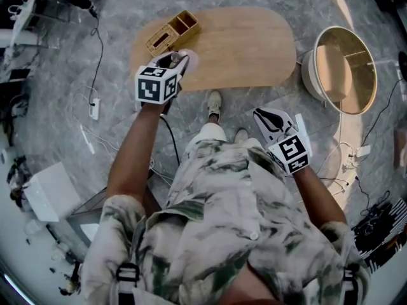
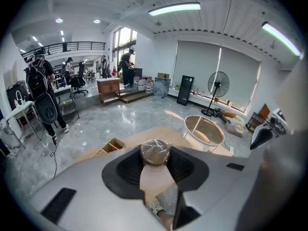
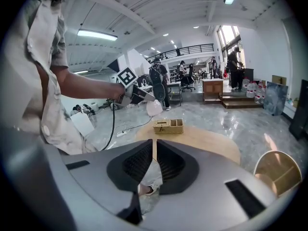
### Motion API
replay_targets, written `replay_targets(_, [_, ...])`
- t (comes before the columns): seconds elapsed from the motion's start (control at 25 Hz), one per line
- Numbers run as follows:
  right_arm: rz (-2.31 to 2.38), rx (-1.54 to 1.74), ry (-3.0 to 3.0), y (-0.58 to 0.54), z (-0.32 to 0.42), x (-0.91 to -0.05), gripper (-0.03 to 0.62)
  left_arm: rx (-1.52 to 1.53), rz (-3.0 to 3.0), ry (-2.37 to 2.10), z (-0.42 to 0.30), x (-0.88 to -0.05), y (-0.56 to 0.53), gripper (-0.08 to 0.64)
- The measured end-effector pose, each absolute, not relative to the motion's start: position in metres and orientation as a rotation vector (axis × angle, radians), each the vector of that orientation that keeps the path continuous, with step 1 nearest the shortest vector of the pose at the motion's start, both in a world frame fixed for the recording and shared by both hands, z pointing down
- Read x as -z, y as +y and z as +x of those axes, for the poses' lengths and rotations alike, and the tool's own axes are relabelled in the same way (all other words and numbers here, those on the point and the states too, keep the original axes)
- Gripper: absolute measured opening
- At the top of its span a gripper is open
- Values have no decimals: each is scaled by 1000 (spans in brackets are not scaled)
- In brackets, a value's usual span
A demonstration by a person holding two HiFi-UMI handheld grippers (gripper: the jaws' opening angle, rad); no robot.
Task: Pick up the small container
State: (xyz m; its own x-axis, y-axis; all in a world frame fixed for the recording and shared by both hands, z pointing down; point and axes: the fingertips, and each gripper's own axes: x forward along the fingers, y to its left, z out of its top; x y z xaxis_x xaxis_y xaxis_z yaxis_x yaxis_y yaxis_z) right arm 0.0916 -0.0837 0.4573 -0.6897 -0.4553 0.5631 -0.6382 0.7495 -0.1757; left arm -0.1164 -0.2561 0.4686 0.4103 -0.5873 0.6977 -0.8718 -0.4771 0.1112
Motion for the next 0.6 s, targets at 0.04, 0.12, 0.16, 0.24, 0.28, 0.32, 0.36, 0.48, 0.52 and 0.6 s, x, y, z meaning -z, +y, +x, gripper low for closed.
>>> replay_targets(0.04, [826,-493,-2452,-84,92,-457,48,-821,2206,-1242,-117,-469,-256,150])
replay_targets(0.12, [828,-492,-2452,-84,92,-457,46,-821,2204,-1243,-117,-470,-256,150])
replay_targets(0.16, [829,-492,-2451,-84,92,-457,44,-822,2203,-1244,-118,-470,-256,150])
replay_targets(0.24, [832,-492,-2451,-84,92,-456,43,-823,2202,-1245,-119,-470,-256,150])
replay_targets(0.28, [834,-491,-2450,-84,92,-456,41,-823,2201,-1247,-120,-470,-257,150])
replay_targets(0.32, [836,-488,-2449,-84,92,-456,40,-823,2201,-1248,-121,-470,-257,150])
replay_targets(0.36, [836,-485,-2447,-84,92,-457,37,-822,2200,-1249,-122,-471,-258,150])
replay_targets(0.48, [835,-479,-2442,-84,92,-457,26,-824,2195,-1246,-122,-473,-258,150])
replay_targets(0.52, [834,-479,-2440,-84,93,-458,23,-825,2193,-1244,-122,-474,-257,150])
replay_targets(0.6, [832,-481,-2438,-83,93,-459,23,-826,2190,-1243,-121,-476,-257,150])
